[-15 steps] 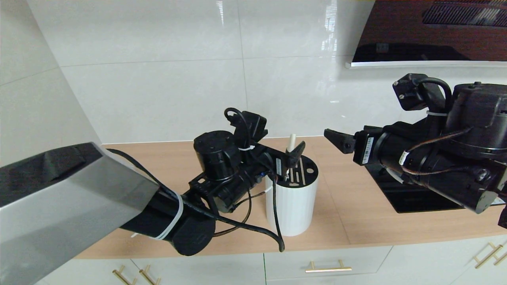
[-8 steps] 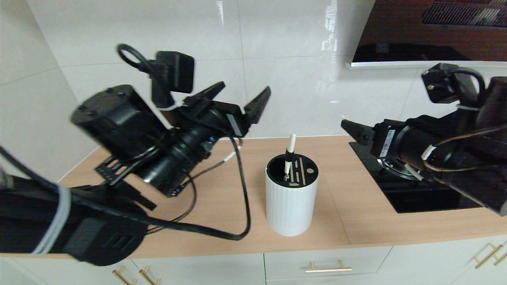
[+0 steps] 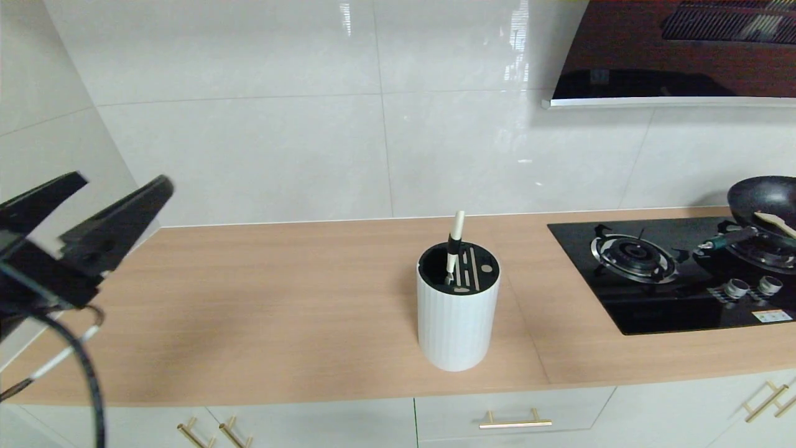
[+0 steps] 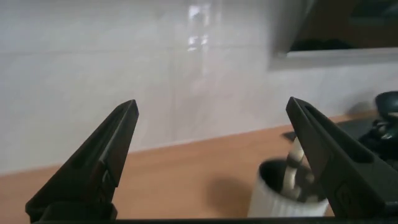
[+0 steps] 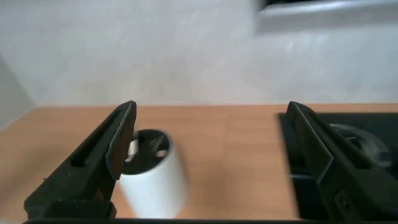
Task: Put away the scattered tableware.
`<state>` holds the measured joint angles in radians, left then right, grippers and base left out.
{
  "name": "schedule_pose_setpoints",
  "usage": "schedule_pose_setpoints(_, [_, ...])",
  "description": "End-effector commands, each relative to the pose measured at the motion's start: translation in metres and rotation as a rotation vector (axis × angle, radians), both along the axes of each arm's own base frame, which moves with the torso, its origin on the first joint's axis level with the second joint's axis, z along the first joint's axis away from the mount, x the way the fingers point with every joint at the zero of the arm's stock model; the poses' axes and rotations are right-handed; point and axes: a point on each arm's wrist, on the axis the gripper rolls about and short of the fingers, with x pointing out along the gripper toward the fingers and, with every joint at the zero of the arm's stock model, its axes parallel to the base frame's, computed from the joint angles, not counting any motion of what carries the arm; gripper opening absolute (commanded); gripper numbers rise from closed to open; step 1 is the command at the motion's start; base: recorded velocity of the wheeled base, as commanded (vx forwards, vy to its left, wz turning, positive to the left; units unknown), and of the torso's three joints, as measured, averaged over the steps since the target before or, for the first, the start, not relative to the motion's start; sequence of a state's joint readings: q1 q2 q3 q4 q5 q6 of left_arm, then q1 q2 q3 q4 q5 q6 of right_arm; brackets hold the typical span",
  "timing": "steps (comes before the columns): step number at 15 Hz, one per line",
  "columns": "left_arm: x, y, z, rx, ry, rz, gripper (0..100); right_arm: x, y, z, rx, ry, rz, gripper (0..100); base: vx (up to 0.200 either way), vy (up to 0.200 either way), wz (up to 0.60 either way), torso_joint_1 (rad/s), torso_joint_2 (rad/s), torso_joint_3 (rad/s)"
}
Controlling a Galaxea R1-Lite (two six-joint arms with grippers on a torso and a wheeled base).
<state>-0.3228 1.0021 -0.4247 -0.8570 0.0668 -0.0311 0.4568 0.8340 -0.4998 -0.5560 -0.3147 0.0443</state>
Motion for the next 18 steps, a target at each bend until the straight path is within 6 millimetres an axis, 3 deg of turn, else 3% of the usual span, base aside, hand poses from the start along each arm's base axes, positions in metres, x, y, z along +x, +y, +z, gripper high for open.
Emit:
schedule_pose_setpoints(1, [-0.129, 0.043, -0.019, -0.039, -0.047, 0.039, 100, -0.088, -0.041, -0.022, 0.001, -0.096, -0.131, 100, 0.000, 0.000, 0.00, 0.000, 0.00, 0.000])
schedule_pose_setpoints(3, [-0.180, 0.057, -0.028, -0.082, 0.014, 0.017, 100, -0.120, -0.051, -0.037, -0.026, -0.096, -0.143, 100, 0.000, 0.000, 0.00, 0.000, 0.00, 0.000])
schedule_pose_setpoints(5, [-0.201, 0.060, -0.039, -0.108, 0.007, 0.050, 100, -0.137, -0.055, -0.054, -0.048, -0.089, -0.184, 100, 0.000, 0.000, 0.00, 0.000, 0.00, 0.000])
schedule_pose_setpoints(7, [-0.200, 0.060, -0.040, -0.129, 0.012, 0.099, 100, -0.144, -0.053, -0.062, -0.056, -0.077, -0.228, 100, 0.000, 0.000, 0.00, 0.000, 0.00, 0.000])
schedule_pose_setpoints(8, [-0.200, 0.056, -0.041, -0.185, 0.019, 0.221, 100, -0.143, -0.051, -0.068, -0.046, -0.060, -0.299, 100, 0.000, 0.000, 0.00, 0.000, 0.00, 0.000])
schedule_pose_setpoints(10, [-0.197, 0.051, -0.046, -0.184, 0.033, 0.306, 100, -0.144, -0.047, -0.068, -0.026, -0.074, -0.381, 100, 0.000, 0.000, 0.00, 0.000, 0.00, 0.000])
schedule_pose_setpoints(11, [-0.204, 0.043, -0.055, -0.188, -0.004, 0.384, 100, -0.145, -0.045, -0.067, -0.017, -0.082, -0.416, 100, 0.000, 0.000, 0.00, 0.000, 0.00, 0.000])
schedule_pose_setpoints(12, [-0.203, 0.041, -0.069, -0.170, -0.002, 0.374, 100, -0.151, -0.041, -0.071, -0.013, -0.109, -0.471, 100, 0.000, 0.000, 0.00, 0.000, 0.00, 0.000])
schedule_pose_setpoints(14, [-0.195, 0.042, -0.076, -0.196, 0.025, 0.436, 100, -0.155, -0.038, -0.086, -0.031, -0.114, -0.462, 100, 0.000, 0.000, 0.00, 0.000, 0.00, 0.000])
schedule_pose_setpoints(18, [-0.156, 0.042, -0.138, -0.086, 0.207, 0.410, 100, -0.125, -0.039, -0.127, -0.025, -0.025, -0.482, 100, 0.000, 0.000, 0.00, 0.000, 0.00, 0.000])
